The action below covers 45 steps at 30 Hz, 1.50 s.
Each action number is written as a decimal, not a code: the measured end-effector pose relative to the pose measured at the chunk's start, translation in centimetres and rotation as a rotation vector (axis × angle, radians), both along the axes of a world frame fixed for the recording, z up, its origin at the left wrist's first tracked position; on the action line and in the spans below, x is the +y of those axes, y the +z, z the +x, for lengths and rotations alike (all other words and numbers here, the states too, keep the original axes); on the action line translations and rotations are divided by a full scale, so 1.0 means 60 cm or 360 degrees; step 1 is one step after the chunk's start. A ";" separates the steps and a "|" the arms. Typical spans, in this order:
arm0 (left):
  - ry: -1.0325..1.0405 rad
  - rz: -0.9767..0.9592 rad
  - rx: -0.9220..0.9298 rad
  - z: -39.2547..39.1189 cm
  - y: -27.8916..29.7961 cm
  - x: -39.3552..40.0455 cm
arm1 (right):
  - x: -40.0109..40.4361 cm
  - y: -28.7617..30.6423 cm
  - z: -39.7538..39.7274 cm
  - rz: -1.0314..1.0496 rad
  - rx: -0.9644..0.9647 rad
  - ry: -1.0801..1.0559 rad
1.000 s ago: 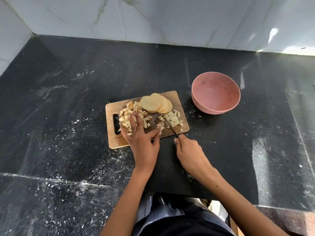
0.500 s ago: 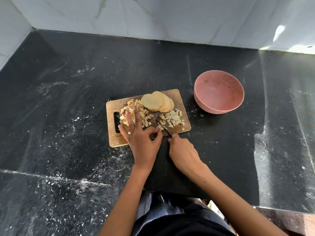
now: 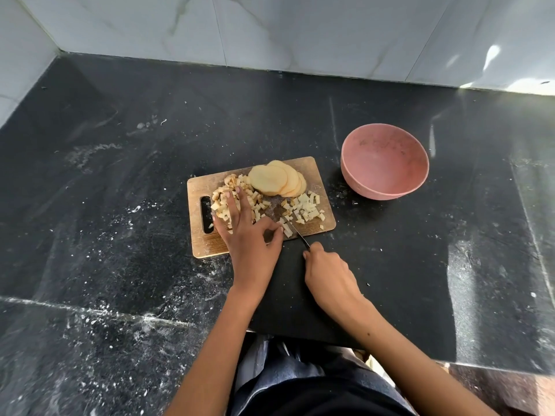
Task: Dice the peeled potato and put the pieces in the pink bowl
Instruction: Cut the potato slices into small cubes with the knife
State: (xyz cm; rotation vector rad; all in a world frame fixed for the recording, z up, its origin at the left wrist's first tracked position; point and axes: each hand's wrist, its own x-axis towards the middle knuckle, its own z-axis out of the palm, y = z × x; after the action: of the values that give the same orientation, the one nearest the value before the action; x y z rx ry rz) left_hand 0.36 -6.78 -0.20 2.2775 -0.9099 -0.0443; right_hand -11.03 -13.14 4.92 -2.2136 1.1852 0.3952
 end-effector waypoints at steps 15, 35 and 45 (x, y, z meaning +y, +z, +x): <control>-0.0794 0.0229 -0.0347 0.072 0.034 -0.008 | -0.062 0.015 -0.028 0.0220 -0.0289 -0.0154; 0.0005 0.0013 0.0131 0.009 0.004 -0.009 | -0.013 0.002 -0.011 0.0172 -0.0175 -0.0047; 0.0039 0.0036 0.0180 0.009 0.004 -0.012 | 0.002 0.000 -0.021 0.0050 0.0016 0.0041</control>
State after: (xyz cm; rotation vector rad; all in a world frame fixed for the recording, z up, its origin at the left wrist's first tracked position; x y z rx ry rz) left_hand 0.90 -7.48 0.04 2.2819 -0.8265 -0.1715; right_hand -12.27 -13.05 4.92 -2.2044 1.1493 0.4331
